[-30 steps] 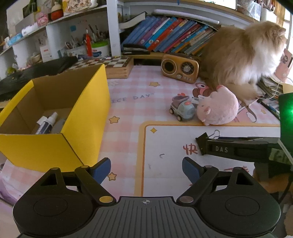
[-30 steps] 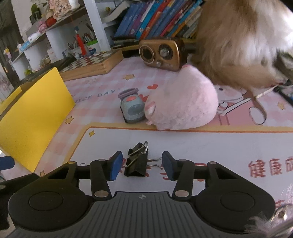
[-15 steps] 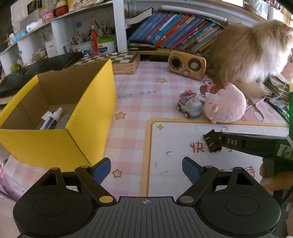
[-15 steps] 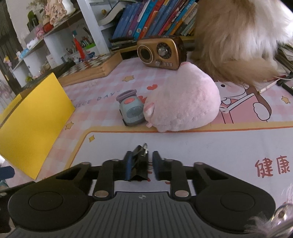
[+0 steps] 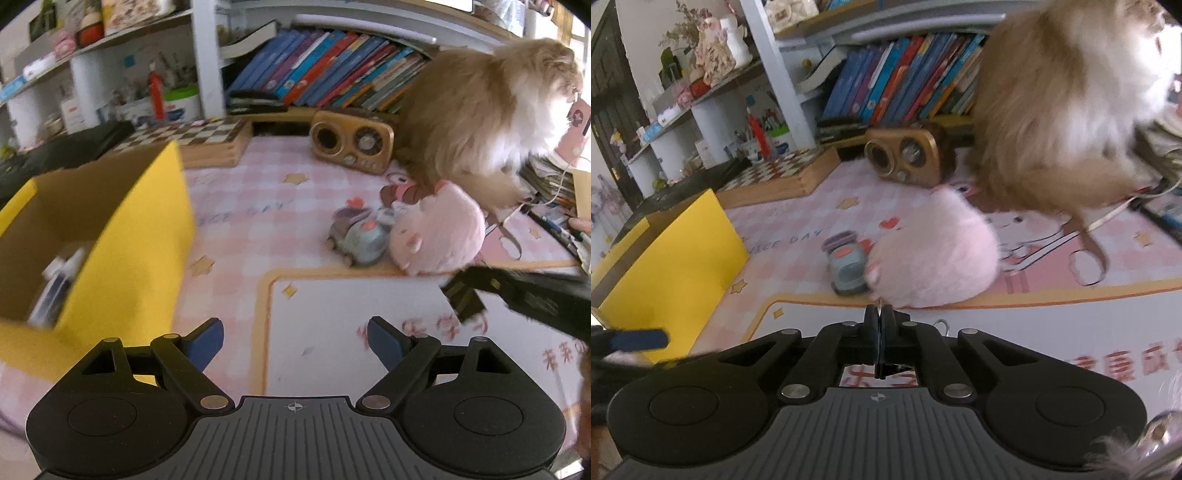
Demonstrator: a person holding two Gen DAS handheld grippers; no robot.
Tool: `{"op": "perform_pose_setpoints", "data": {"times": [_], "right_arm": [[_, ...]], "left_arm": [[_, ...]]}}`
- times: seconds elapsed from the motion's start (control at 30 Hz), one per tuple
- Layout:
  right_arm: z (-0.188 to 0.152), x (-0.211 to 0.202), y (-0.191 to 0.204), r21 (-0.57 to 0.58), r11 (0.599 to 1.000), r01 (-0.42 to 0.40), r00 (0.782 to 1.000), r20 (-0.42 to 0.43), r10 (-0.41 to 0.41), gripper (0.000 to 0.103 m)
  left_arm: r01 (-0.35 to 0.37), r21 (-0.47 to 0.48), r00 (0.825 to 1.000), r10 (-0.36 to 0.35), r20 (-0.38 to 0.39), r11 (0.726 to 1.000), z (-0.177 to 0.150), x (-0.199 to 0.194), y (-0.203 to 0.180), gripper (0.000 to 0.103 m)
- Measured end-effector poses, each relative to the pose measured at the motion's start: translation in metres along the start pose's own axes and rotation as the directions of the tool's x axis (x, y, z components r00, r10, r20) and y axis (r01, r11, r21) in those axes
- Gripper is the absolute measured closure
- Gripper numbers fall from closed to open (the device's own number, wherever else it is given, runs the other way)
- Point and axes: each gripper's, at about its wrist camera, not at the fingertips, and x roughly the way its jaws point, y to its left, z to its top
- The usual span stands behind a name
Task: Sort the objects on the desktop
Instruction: 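Grasp the grey-blue toy car with the left gripper while the right holds the clip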
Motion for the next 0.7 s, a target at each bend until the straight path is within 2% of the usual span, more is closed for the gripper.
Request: {"op": "perform_pose_setpoints", "data": {"times": [0.27,0.47,0.63,0.7], "right_arm": [[-0.006,-0.028,-0.017,0.004,0.999,0.036,0.999,-0.001,-0.036,0.101],[-0.011,-0.038,-0.017,-0.019,0.999,0.029,1.0,-0.011,-0.029,0.101],[-0.014,-0.042,-0.017,-0.031,0.999,0.018,1.0,-0.021,-0.018,0.101],[-0.015,-0.043,-0.017,-0.034,0.999,0.018,1.0,-0.024,-0.019,0.101]], "left_arm": [[0.051,0.034,0.997,-0.053,0.048,0.998,0.037,0.057,-0.026,0.016],[0.075,-0.054,0.997,-0.073,0.039,0.996,0.056,0.09,-0.033,0.018],[0.038,-0.111,0.999,-0.038,0.002,0.993,0.058,0.111,-0.037,0.031],[0.044,-0.12,0.999,-0.046,-0.017,0.992,0.058,0.117,-0.037,0.035]]}}
